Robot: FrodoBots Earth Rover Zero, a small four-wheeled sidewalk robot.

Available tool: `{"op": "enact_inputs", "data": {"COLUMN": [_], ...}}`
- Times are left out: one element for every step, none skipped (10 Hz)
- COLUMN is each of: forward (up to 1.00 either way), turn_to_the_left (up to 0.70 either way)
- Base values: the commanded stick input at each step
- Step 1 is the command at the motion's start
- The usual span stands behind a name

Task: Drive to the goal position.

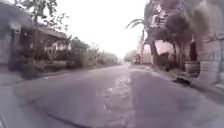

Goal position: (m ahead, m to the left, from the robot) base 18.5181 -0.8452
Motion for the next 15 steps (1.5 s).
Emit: {"op": "enact_inputs", "data": {"forward": [1.0, 1.0, 1.0, 1.0, 1.0, 1.0, 1.0, 1.0, 1.0, 1.0, 1.0, 1.0, 1.0, 1.0, 1.0], "turn_to_the_left": [0.0, 0.0, 0.0, 0.0, 0.0, 0.0, 0.0, 0.0, 0.0, -0.13, -0.4, -0.4, -0.4, -0.4, -0.4]}}
